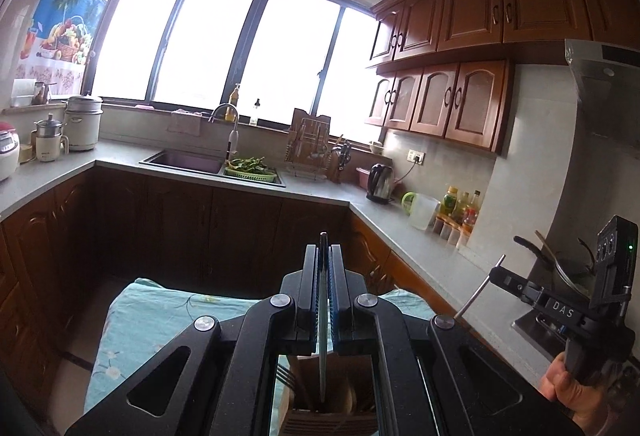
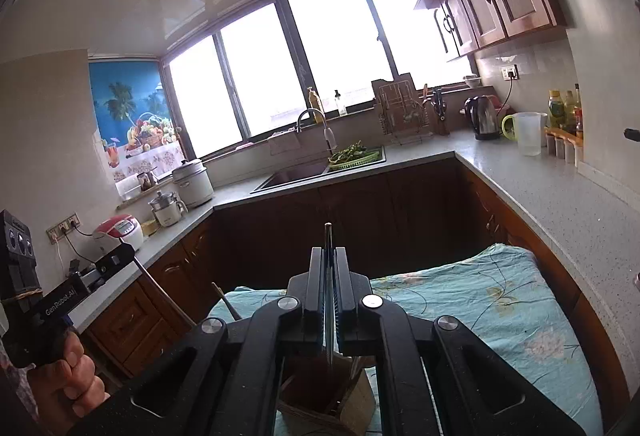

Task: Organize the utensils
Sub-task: 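Raise both chopsticks upright and lower them into the wooden holder, then open both tools to release the chopsticks into the holder, then withdraw both tools and move them toward the remaining wooden chopsticks, then grasp a wooden chopstick with left tool while right tool grasps another, then lift both wooden chopsticks upright and lower them into the holder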

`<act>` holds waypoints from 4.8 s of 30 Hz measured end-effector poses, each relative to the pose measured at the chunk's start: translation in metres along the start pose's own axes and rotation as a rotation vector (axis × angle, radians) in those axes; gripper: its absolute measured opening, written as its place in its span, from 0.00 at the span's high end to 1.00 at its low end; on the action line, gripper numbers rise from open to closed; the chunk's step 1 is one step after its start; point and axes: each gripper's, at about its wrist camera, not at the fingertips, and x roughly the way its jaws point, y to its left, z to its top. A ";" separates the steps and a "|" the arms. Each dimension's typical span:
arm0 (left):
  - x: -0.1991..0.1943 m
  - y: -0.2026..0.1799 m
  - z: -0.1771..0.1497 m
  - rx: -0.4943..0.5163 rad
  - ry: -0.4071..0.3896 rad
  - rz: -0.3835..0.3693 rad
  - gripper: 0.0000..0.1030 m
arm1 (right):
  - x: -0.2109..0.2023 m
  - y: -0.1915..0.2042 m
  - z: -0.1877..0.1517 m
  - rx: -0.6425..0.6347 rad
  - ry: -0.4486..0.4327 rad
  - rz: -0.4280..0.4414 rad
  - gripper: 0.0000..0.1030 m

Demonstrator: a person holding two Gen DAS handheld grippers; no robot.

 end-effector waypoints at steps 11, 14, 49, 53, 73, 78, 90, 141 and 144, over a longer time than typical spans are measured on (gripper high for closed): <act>0.063 0.014 -0.042 -0.069 0.087 0.048 0.98 | 0.040 -0.018 -0.053 0.058 0.117 -0.016 0.96; 0.071 0.023 -0.045 -0.075 0.113 0.047 0.98 | 0.047 -0.022 -0.062 0.069 0.141 -0.022 0.96; -0.017 0.003 -0.059 -0.043 0.115 0.115 0.27 | -0.047 -0.029 -0.063 0.116 -0.013 -0.020 0.01; -0.037 -0.005 -0.075 -0.044 0.144 0.113 0.25 | -0.066 -0.035 -0.080 0.103 -0.014 -0.047 0.01; -0.011 -0.050 -0.129 -0.005 0.435 0.063 0.26 | -0.106 -0.083 -0.164 0.212 0.129 -0.150 0.01; 0.035 -0.072 -0.149 0.042 0.546 0.039 0.44 | -0.101 -0.093 -0.169 0.224 0.147 -0.160 0.01; 0.098 -0.081 -0.185 0.154 0.687 0.016 0.79 | -0.052 -0.083 -0.185 0.188 0.279 -0.127 0.24; -0.055 0.004 -0.106 -0.071 0.436 -0.032 0.97 | -0.058 -0.013 -0.138 0.050 0.298 0.029 0.95; -0.075 0.003 -0.095 -0.063 0.398 -0.040 0.97 | -0.072 -0.009 -0.127 0.042 0.257 0.035 0.95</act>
